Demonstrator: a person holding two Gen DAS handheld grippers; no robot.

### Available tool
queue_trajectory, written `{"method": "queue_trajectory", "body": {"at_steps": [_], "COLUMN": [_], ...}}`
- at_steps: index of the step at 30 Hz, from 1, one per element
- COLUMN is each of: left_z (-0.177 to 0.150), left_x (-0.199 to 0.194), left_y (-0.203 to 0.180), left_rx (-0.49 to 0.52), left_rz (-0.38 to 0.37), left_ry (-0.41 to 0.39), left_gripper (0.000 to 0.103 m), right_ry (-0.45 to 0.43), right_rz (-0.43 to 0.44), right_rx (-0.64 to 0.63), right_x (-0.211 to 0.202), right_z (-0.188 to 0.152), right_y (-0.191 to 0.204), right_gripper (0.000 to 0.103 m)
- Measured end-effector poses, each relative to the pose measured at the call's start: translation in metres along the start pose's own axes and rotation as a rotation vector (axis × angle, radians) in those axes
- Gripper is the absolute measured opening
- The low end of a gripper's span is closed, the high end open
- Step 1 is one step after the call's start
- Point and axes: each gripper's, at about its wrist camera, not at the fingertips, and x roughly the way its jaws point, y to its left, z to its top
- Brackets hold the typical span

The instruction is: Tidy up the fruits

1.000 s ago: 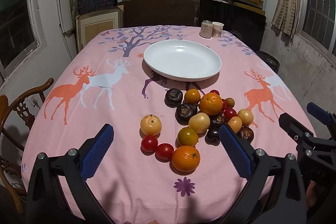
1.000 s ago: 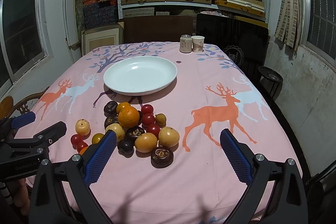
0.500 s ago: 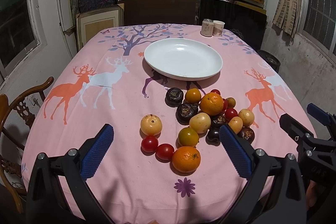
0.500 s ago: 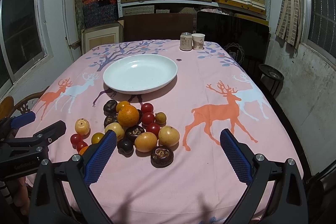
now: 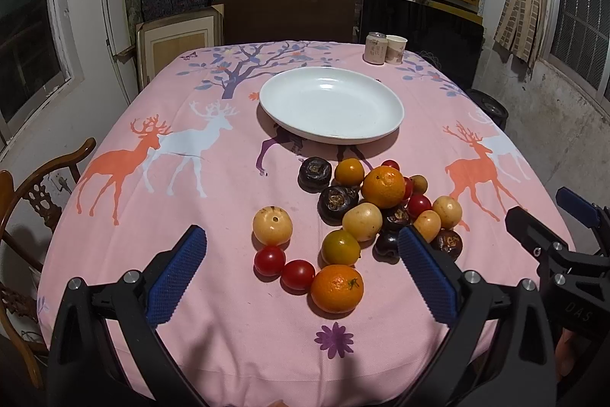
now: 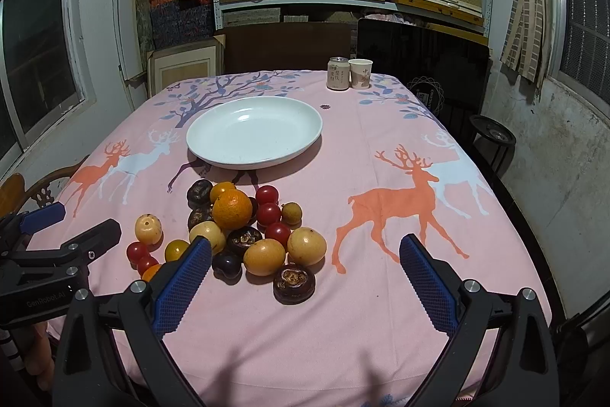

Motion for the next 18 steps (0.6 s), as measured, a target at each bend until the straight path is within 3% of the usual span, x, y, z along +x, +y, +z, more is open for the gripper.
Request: {"method": "queue_trajectory", "body": {"at_steps": [18], "left_z": [-0.0018], "left_x": [0.0009], "left_y": [-0.0017], "left_rx": [0.002], "left_rz": [-0.001], "left_ry": [0.000], "left_gripper": [0.099], "right_ry": [0.000], "right_rz": [-0.001], "right_rx": [-0.001], "right_x": [0.0008], "right_z": [-0.0011], "right_y": [0.0013], "right_gripper": [0.099]}}
